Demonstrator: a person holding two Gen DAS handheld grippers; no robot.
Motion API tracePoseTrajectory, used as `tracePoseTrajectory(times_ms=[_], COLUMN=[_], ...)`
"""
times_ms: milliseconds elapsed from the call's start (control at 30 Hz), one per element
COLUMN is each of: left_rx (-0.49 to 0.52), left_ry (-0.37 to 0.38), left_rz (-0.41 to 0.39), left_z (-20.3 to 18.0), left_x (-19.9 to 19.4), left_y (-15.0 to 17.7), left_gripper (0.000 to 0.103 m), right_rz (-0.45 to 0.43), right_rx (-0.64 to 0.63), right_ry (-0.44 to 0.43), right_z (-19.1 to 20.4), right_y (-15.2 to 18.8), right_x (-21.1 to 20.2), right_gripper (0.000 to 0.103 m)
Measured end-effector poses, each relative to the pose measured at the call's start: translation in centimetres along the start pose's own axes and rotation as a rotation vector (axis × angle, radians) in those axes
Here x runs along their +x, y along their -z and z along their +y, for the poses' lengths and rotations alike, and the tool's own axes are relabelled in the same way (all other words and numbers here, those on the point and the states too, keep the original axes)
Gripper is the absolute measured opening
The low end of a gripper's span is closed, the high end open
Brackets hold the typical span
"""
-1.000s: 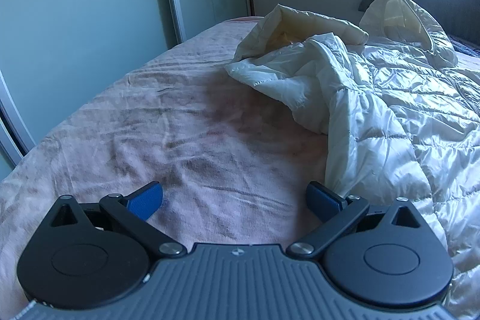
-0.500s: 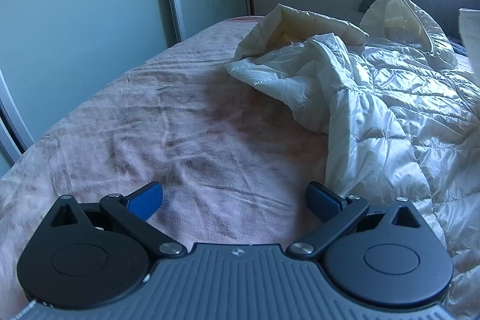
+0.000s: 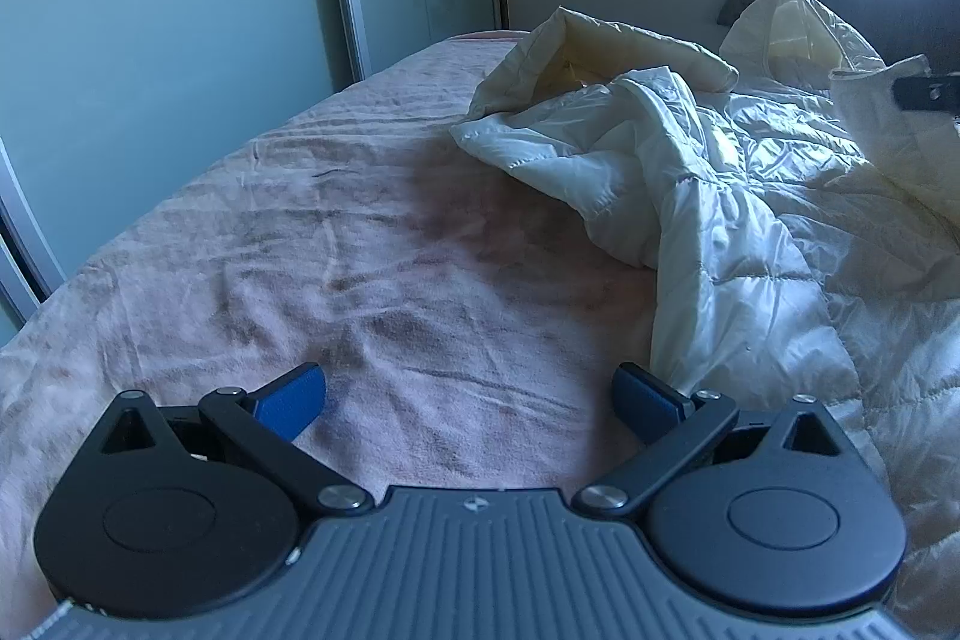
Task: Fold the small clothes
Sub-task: 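Lift the gripped sleeve with the right gripper and carry it across the jacket body, then lay the sleeve on the jacket and open the right gripper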
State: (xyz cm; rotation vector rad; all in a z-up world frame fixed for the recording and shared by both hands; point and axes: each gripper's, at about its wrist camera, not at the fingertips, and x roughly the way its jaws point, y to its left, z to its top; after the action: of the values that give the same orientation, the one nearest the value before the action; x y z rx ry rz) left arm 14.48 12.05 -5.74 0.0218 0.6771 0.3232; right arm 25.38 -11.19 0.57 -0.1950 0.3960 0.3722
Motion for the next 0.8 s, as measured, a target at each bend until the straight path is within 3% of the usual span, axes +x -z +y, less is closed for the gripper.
tracePoseTrajectory(times_ms=[367, 600, 700, 767, 800], left_rx=[0.001, 0.0, -0.001, -0.003, -0.004], left_ry=[0.0, 0.0, 0.001, 0.003, 0.004], left_rz=[0.0, 0.0, 0.001, 0.002, 0.003], left_z=[0.0, 0.1, 0.1, 0.1, 0.1], left_x=[0.0, 0.0, 0.0, 0.1, 0.1], left_y=[0.0, 0.0, 0.0, 0.0, 0.0], left_gripper=[0.103, 0.103, 0.103, 0.103, 0.103], right_rz=[0.132, 0.169, 0.176, 0.18, 0.175], right_rx=[0.036, 0.038, 0.049, 0.045, 0.031], right_ry=[-0.07, -0.076, -0.087, -0.08, -0.074], right_z=[1.5, 1.8, 1.9, 2.1, 2.3], right_y=[2.2, 3.2, 3.2, 3.2, 3.2], right_x=[3.2, 4.0, 4.1, 4.1, 4.0], right_gripper=[0.011, 0.016, 0.036, 0.072, 0.074])
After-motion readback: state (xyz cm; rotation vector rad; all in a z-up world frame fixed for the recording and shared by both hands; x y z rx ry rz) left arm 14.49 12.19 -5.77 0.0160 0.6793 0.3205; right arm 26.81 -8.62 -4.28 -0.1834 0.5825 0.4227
